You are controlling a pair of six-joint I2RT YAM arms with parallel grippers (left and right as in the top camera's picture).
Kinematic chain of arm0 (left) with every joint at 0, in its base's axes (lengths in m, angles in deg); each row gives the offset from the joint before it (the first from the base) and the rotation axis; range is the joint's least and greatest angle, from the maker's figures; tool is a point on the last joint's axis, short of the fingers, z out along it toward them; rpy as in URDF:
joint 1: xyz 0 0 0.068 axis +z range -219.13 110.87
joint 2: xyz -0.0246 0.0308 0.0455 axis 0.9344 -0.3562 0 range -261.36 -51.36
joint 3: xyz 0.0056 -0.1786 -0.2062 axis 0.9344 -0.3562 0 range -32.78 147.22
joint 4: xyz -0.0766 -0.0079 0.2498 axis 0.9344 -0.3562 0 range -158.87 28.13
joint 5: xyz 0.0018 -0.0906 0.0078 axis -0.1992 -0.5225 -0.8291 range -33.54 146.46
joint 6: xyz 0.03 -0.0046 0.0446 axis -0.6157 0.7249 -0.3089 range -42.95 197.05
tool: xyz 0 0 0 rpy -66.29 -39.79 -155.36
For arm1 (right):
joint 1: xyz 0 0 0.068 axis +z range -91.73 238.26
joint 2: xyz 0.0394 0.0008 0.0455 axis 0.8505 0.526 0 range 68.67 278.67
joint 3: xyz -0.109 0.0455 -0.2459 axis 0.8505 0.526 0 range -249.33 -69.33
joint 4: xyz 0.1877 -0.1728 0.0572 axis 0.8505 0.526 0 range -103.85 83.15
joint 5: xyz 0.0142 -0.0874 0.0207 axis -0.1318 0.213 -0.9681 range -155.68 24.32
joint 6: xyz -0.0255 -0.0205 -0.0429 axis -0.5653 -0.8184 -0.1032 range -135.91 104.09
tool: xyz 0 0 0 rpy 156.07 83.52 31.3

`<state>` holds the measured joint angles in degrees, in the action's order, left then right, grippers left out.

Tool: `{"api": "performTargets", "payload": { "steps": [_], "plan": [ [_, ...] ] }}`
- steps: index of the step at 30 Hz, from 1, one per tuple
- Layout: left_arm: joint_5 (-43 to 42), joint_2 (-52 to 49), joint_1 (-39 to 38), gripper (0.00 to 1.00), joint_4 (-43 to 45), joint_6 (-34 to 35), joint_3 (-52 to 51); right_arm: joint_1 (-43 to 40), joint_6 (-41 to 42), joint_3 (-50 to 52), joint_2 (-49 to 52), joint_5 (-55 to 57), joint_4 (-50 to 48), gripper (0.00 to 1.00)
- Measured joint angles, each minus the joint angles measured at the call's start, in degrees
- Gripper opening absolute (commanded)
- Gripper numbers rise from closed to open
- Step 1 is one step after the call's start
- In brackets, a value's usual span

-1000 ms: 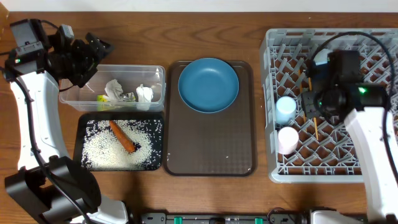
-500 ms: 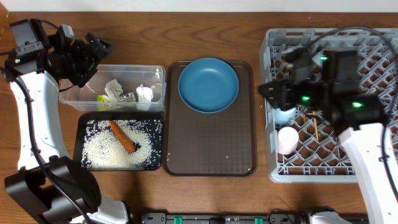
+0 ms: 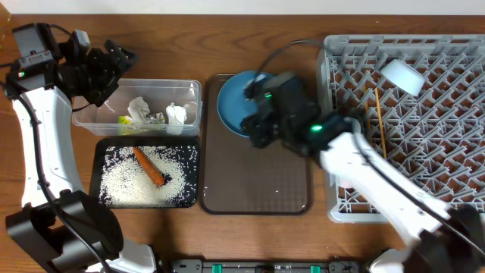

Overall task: Sort waste into correct bins and load items into the dishwasher rack
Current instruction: 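Move the right gripper to the blue plate and grasp its rim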

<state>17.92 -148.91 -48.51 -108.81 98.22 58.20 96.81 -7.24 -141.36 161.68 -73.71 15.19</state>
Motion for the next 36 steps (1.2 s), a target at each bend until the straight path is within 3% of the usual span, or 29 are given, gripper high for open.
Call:
{"api": "performTargets", "payload": {
  "steps": [6,11,15,24,36],
  "plan": [
    [0.0,0.0,0.0,0.96,0.0,0.0,0.0,4.59,0.22,0.0,10.58,8.74,-6.78,0.66],
    [0.0,0.0,0.0,0.96,0.0,0.0,0.0,4.83,0.31,0.02,15.06,10.47,-10.14,0.65],
    [0.0,0.0,0.0,0.96,0.0,0.0,0.0,4.83,0.28,0.02,15.26,11.04,-11.85,0.6],
    [0.0,0.0,0.0,0.96,0.0,0.0,0.0,5.16,-1.99,0.02,15.54,11.52,-14.1,0.61],
    [0.0,0.0,0.0,0.96,0.0,0.0,0.0,6.67,-3.74,0.02,17.59,11.5,-16.94,0.54]
  ]
}}
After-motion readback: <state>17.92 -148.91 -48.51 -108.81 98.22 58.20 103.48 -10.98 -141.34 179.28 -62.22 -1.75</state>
